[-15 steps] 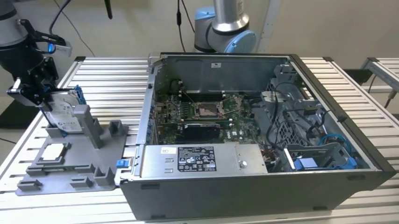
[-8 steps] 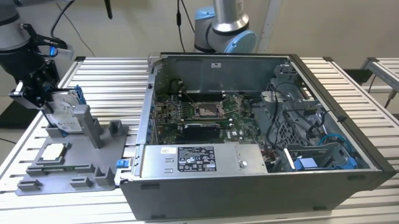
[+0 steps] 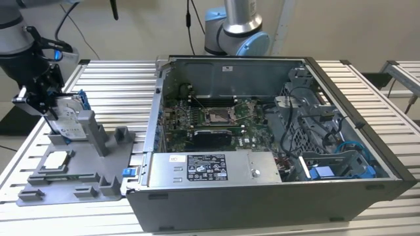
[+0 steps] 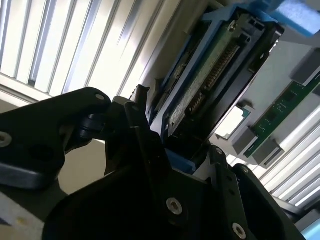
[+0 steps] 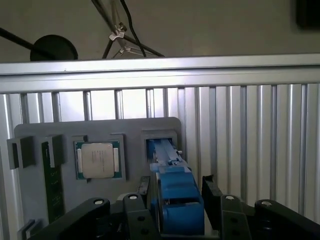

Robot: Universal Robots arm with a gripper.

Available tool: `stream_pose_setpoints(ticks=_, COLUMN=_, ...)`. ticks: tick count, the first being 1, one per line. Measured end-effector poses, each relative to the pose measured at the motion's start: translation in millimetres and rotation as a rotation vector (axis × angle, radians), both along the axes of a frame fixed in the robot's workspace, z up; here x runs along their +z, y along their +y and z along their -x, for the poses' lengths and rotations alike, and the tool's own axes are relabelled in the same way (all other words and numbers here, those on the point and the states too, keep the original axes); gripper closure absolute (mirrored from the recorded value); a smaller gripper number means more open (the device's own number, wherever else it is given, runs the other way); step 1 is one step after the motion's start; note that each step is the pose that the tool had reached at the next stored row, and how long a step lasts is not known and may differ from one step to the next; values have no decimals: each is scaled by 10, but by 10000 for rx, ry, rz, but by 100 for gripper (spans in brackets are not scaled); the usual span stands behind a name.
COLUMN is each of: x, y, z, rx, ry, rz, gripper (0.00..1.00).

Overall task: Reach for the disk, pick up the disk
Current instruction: 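Pick up the disk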

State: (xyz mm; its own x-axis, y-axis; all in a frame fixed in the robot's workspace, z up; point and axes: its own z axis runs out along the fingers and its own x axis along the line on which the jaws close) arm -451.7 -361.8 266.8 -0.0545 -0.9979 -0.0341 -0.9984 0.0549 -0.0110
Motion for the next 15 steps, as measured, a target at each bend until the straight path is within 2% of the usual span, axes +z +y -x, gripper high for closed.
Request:
stream_pose_setpoints(ticks=10, x=-5, y=2, z=0, rx=-1, ry=-1, rz=0, gripper=0)
stream_pose_setpoints(ticks=11, x=-5, y=1, z=0, rx=-1, ry=-1, rz=0, gripper=100)
stream_pose_setpoints(ticks=15, x=-6, y=2, z=0, rx=0, ry=-1, rz=0, gripper=100)
